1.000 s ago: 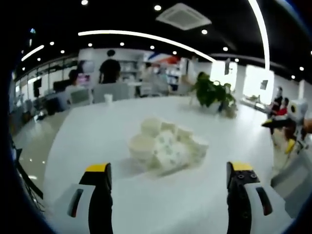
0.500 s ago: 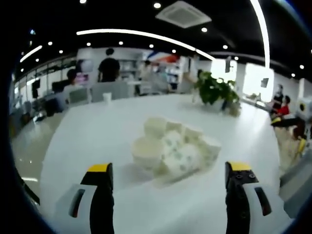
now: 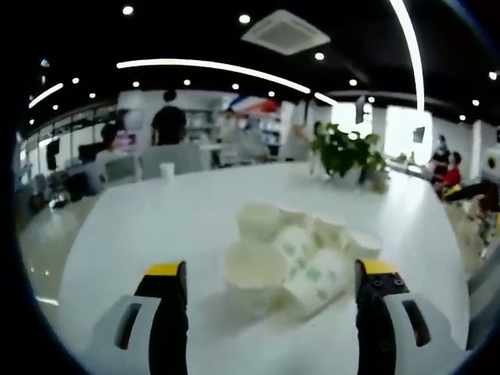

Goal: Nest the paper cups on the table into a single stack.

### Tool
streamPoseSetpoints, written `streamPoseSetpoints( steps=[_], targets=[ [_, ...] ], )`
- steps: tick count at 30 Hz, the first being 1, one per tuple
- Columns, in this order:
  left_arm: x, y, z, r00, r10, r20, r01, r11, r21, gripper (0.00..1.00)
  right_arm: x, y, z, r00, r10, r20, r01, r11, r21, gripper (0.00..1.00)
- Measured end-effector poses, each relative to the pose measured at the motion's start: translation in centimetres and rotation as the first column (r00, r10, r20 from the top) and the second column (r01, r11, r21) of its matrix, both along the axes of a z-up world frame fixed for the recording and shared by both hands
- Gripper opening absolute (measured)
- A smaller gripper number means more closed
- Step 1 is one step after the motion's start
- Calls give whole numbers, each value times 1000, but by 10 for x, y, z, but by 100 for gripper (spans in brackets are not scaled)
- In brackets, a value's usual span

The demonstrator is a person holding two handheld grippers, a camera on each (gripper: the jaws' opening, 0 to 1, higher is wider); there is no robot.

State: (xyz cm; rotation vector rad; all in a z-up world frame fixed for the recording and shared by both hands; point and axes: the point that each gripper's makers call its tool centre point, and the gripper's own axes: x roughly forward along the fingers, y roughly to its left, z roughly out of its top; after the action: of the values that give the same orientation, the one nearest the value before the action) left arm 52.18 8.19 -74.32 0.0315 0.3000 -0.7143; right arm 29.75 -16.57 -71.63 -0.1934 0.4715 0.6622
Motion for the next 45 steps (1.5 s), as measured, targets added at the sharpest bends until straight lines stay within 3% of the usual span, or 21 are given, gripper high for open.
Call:
streamPoseSetpoints(
  steps=[9,20,23,26,45],
  targets=[
    [17,-8,-10,1000,-13,-7,13,1000,-1,80,-2,-1,-3,1000,-5,-14,5,1000,-9,100],
    [33,-13,-36,999,-24,-43,26,998,49,65,-6,-5,-8,999,-11,-36,10,1000,-23,100],
    [35,-15,-37,999,-27,-47,28,999,39,59,-7,-5,-9,999,-10,-41,9,1000,-26,100],
    [34,-17,-42,998,-37,-48,41,996,77,50,-8,-5,-10,999,-13,-48,12,1000,-25,100],
    [30,-14,-23,1000,-2,-31,3,999,45,48,-12,-1,-13,998,-11,-57,10,1000,-18,100]
  ],
)
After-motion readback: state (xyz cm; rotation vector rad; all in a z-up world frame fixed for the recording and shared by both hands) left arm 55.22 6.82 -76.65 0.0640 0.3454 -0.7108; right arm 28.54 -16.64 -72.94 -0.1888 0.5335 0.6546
